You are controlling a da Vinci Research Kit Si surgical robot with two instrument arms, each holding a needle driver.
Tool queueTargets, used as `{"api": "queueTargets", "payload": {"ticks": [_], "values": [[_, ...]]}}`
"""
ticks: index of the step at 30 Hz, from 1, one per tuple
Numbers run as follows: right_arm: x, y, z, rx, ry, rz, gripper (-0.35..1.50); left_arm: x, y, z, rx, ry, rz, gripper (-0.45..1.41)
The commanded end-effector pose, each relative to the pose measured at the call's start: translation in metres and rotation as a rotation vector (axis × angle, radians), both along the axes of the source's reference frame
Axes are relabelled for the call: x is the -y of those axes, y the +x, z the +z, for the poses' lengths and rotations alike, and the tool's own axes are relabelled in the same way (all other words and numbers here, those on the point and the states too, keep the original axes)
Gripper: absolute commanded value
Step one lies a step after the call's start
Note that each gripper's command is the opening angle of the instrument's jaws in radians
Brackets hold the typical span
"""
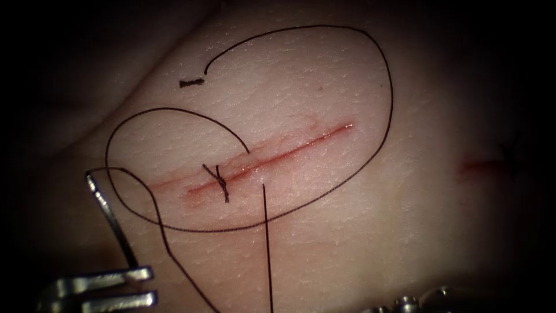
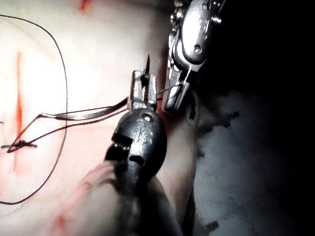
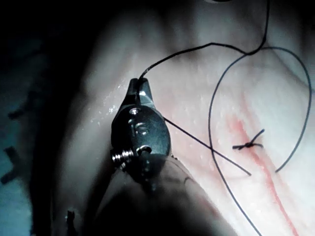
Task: Wound Closure
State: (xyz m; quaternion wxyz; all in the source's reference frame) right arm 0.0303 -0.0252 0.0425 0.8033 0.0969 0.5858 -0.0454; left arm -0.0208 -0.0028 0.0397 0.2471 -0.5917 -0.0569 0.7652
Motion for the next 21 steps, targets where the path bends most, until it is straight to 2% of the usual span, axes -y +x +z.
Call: {"api": "queueTargets", "payload": {"ticks": [1,3,5,15,21], "values": [[-0.0007,0.0003,0.0012,0.006,0.006,0.010,0.68,0.0007,-0.0004,0.0005,0.001,0.003,0.002,-0.45],[-0.0021,0.0001,0.0020,0.013,0.013,0.027,0.96,0.0007,-0.0003,0.0005,0.001,0.003,0.003,-0.45],[-0.0031,-0.0002,0.0026,0.014,0.017,0.043,1.06,0.0007,-0.0002,0.0005,0.002,0.003,0.003,-0.45],[-0.0071,-0.0010,0.0053,0.033,0.032,0.066,1.08,0.0005,0.0000,0.0010,0.002,0.002,0.004,-0.45],[-0.0090,-0.0019,0.0061,0.040,0.043,0.073,1.23,0.0005,0.0010,0.0010,0.003,0.003,0.005,-0.45]]}}
